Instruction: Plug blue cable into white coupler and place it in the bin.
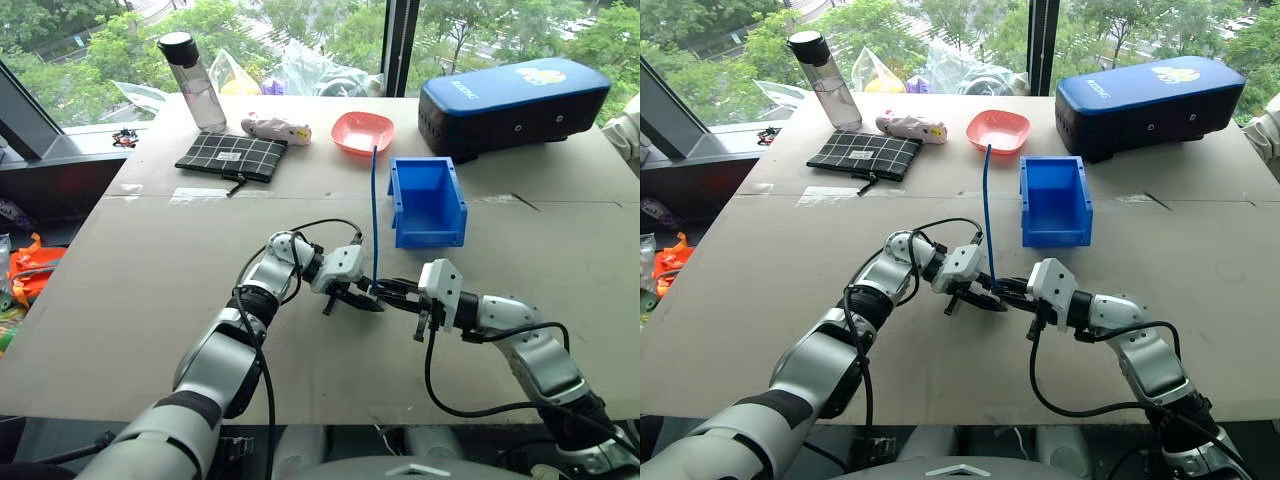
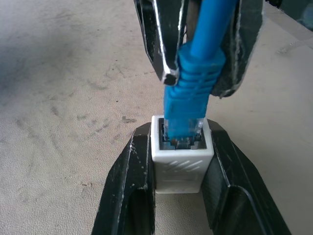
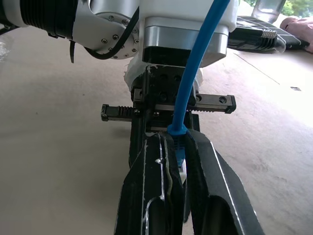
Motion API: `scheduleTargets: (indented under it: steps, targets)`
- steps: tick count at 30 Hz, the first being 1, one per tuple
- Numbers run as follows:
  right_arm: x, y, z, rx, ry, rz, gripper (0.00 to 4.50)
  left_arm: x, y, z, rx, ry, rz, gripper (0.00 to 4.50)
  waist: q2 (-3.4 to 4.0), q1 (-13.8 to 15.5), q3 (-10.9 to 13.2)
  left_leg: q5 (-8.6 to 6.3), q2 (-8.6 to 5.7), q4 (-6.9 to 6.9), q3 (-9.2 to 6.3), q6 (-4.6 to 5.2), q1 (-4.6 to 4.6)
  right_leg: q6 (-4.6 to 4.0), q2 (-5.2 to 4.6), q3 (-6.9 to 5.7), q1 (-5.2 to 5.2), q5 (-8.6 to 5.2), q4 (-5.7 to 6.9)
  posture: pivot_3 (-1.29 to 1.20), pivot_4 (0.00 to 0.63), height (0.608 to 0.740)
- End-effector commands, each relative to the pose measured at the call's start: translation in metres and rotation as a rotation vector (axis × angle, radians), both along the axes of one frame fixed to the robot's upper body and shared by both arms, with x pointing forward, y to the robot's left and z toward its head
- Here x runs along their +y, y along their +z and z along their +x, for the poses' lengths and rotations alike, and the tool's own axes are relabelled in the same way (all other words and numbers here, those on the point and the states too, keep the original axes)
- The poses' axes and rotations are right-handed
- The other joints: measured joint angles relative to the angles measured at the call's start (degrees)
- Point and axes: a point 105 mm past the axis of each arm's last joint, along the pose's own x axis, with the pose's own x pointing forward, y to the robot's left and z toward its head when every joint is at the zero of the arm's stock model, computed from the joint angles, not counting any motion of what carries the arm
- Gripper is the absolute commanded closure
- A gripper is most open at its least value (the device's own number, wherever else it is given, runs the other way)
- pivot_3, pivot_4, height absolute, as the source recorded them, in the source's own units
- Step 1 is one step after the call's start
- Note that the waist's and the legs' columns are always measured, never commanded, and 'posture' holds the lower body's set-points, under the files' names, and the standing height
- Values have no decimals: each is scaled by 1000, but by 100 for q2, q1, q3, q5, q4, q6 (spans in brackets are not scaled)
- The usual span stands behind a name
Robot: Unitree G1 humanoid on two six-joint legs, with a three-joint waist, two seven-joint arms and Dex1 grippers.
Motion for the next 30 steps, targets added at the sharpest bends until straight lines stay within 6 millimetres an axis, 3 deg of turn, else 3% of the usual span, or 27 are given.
scheduleTargets:
  steps: [1, 4, 11, 15, 19, 23, 30]
  targets:
    - [-8, -8, -3, 47, -42, 48, 4500, -1, 19, 3, -7, 34, -84, 1629, 0, 10, 0, 0, -1, 0, 1, 0, 0, 0, -1, 1, 0, 0, 0, 0, 150, 736]
    - [-10, 19, -3, -2, -74, 173, 4500, 8, 33, 7, -2, 103, -134, 298, 2, 11, 1, 0, -2, 2, -3, 0, -5, 0, -2, 0, -1, 0, 0, 0, 150, 736]
    - [-27, 91, 10, -53, -156, 326, 4500, 47, 74, 0, -20, 402, -287, 298, 25, -13, 15, 0, -3, -4, -52, -1, -5, -1, -3, 17, -14, 1, 5, 0, 150, 736]
    - [-39, 120, 38, -63, -222, 278, 4500, 59, 95, -16, -15, 581, -398, 298, 29, 45, 18, 0, -2, -5, -66, -2, -8, -1, -16, 7, -11, 1, 0, 0, 150, 736]
    - [-61, 145, 87, -50, -342, 199, 4500, 69, 114, -39, -30, 733, -505, 298, 35, 51, 27, 0, -11, -5, -60, -2, -12, -1, -28, 7, -10, 2, -12, 0, 150, 736]
    - [-78, 140, 133, 31, -460, 51, 4500, 73, 118, -52, -47, 819, -525, 298, 40, 53, 29, 0, -28, -14, -44, -4, -9, -3, -33, 13, -11, 3, -17, 0, 150, 736]
    - [-88, 112, 172, 268, -488, -129, 4500, 73, 114, -63, -57, 886, -538, 298, 44, 32, 31, 7, -31, -21, -10, -14, -14, -4, -35, 19, -17, 3, -23, 0, 150, 736]
